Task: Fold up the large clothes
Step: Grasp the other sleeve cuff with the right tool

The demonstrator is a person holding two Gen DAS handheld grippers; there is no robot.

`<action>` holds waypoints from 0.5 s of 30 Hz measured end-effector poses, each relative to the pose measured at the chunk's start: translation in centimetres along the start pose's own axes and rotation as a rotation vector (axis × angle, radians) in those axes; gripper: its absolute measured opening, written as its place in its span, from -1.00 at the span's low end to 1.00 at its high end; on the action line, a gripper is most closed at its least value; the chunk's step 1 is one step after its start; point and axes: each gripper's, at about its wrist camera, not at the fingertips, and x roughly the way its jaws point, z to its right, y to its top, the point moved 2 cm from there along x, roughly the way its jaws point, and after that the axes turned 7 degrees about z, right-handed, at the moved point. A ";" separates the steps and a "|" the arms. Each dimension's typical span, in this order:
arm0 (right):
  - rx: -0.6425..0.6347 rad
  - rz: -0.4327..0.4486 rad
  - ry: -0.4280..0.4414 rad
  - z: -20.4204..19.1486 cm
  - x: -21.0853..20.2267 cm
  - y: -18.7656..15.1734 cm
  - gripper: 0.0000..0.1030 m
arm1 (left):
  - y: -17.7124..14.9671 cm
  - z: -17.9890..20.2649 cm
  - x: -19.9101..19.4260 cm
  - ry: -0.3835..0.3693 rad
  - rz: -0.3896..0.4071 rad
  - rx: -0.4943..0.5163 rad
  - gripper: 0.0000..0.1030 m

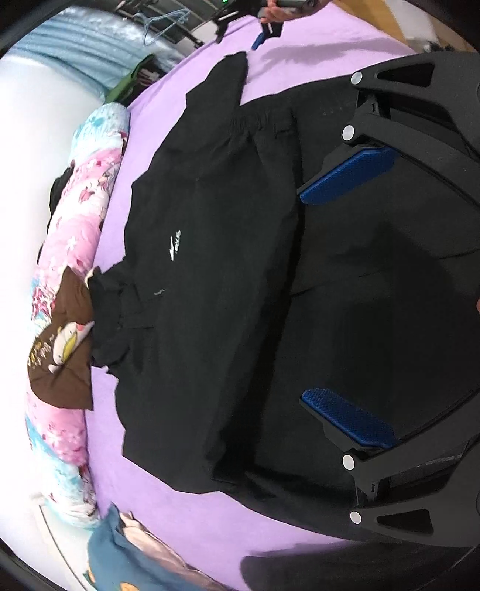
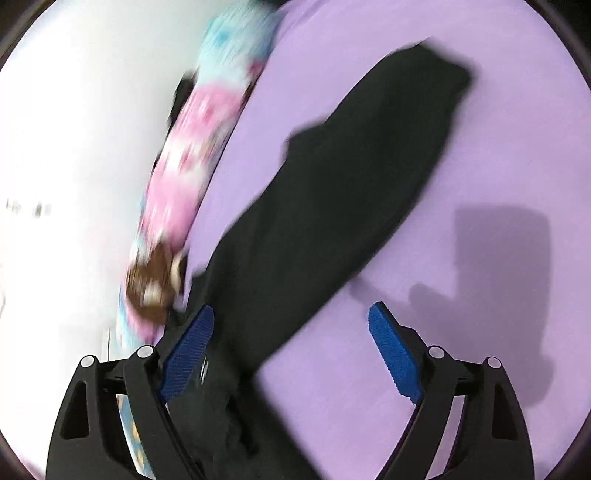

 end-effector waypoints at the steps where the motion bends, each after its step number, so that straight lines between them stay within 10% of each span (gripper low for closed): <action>1: 0.011 0.024 -0.013 0.8 0.0 0.9 0.64 | -0.2 -0.1 -0.1 0.003 -0.002 -0.004 0.88; 15: 0.140 0.189 -0.009 7.3 6.1 9.0 0.37 | -0.7 -0.2 -1.2 -0.007 -0.032 -0.039 0.88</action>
